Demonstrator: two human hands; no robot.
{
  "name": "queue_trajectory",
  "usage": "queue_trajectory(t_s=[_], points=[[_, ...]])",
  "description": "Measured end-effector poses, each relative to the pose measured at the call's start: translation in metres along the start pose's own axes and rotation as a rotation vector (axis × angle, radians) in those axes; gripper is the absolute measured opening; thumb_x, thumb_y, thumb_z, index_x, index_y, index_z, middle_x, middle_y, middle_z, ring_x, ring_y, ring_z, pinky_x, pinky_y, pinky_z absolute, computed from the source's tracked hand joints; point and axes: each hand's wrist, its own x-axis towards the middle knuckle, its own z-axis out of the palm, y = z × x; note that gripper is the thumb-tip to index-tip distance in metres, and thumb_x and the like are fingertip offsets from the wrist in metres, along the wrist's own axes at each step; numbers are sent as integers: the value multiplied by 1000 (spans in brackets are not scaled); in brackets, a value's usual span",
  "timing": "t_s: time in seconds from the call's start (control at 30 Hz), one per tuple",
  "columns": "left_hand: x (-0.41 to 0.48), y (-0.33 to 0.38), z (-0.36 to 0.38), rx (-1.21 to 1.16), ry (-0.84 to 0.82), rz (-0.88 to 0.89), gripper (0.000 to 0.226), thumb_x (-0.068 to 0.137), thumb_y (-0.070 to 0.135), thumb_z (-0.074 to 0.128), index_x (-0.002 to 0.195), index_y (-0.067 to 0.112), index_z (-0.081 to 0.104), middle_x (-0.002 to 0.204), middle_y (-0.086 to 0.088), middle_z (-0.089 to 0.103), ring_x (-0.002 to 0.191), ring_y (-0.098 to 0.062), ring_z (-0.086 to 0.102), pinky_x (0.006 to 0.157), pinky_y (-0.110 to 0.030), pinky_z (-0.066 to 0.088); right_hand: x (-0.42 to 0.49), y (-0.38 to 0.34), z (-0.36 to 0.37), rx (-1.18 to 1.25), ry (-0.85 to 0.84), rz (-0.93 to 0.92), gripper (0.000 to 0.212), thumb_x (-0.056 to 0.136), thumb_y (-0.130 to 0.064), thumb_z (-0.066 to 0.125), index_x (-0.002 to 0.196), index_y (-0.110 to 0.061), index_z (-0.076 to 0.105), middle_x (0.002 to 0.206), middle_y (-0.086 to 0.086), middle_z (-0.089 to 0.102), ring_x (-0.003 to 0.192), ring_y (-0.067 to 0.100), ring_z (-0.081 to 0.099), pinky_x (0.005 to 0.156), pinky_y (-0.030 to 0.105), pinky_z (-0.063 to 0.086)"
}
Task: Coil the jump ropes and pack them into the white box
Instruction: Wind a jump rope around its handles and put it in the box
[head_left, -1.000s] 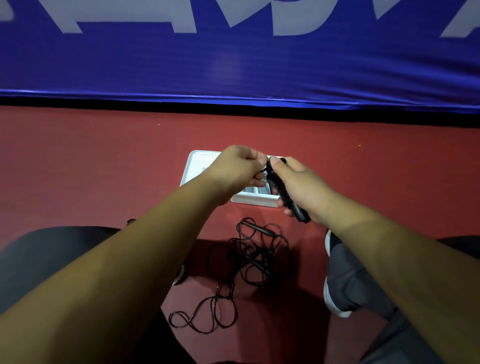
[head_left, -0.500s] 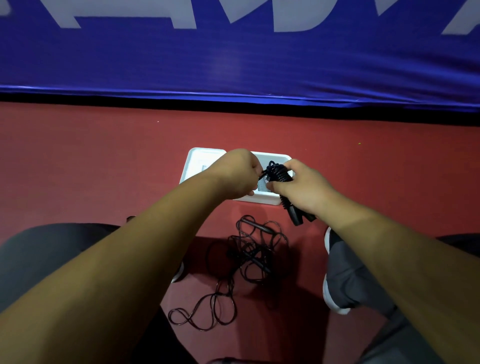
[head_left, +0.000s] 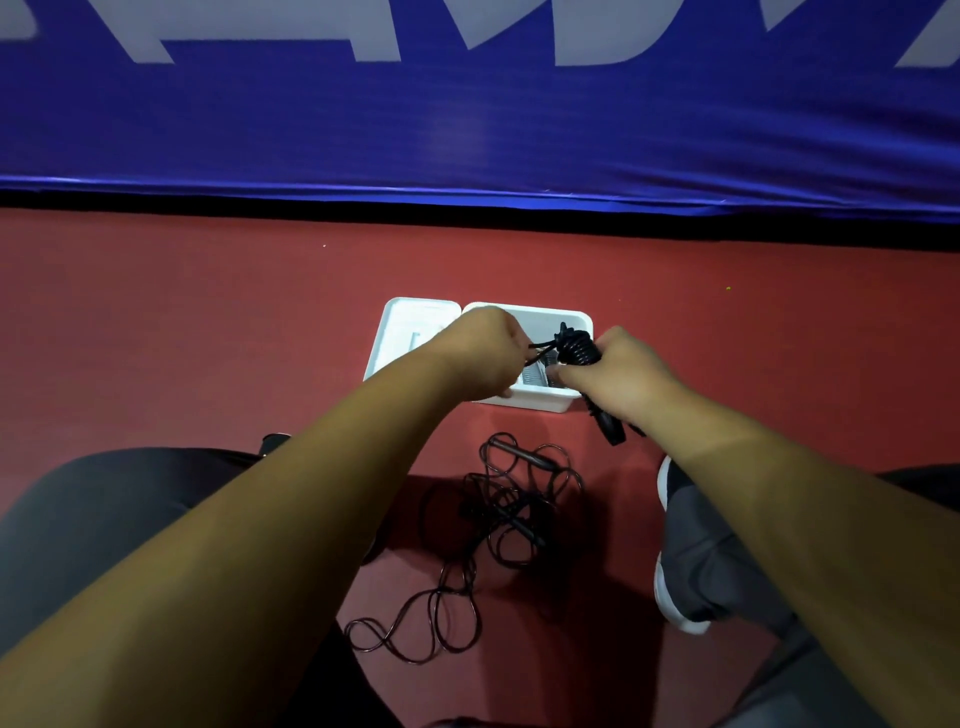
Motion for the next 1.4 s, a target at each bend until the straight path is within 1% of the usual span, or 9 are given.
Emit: queue_trajectory(t_s=[0.1,0.3,0.47,0.57,0.7,0.9,1.07,1.23,1.4], points=[[3,-10,0,9,-2,-30,23,104,30,59,115,14,73,105,-11,73,94,-31,75,86,-45,64,-4,-3,-1,5,-99,-7,44,85,-40,86,111,-19,59,96,1,68,81,17,64,62,31,43],[7,-23,0,128,4,52,24,103,50,59,102,27,67,88,2,65,75,-16,59,70,-32,49,-4,0,3,-65,-162,-83,39,84,-38,80,114,-26,58,98,1,73,89,21,73,76,39,58],[5,-16,-1,-58,-57,-1,31,110,29,52,89,9,63,77,-7,74,63,-22,66,68,-36,59,-6,2,10,-141,-83,-170,42,86,-49,83,107,-21,59,93,-1,71,84,21,70,73,38,57],[3,-10,2,8,-156,3,26,110,20,50,89,10,61,75,-2,69,55,-11,60,55,-27,54,-6,7,13,-242,-57,-126,40,85,-45,86,106,-20,63,89,-3,65,80,18,64,60,31,43],[8,-11,10,112,-237,50,22,108,13,53,87,14,57,74,3,67,44,3,58,47,-20,48,-4,18,20,-198,-97,-27,32,83,-39,90,100,-21,70,91,0,71,84,22,70,68,32,51],[17,-26,15,155,-208,21,17,108,9,51,115,3,65,92,-3,76,58,-4,65,52,-20,50,-4,24,19,-223,-135,25,28,83,-41,87,94,-22,69,90,-1,70,79,15,65,59,29,41],[17,-34,22,80,-65,10,36,107,23,52,139,11,61,147,-24,57,114,-34,69,84,-28,51,-5,22,18,-204,-36,47,32,77,-29,85,93,-9,66,83,6,68,67,18,61,50,30,37],[18,-30,9,6,-92,-122,32,107,25,52,129,4,64,118,-18,74,105,-35,75,91,-48,62,7,7,9,-174,-32,41,30,78,-30,85,83,-5,68,75,6,65,58,17,57,37,22,33],[38,-31,-6,-118,-186,-214,25,105,15,57,125,5,67,117,-11,75,96,-25,78,93,-43,62,38,-16,-1,-58,-43,80,23,82,-25,81,83,-4,72,78,10,70,70,28,63,61,34,45]])
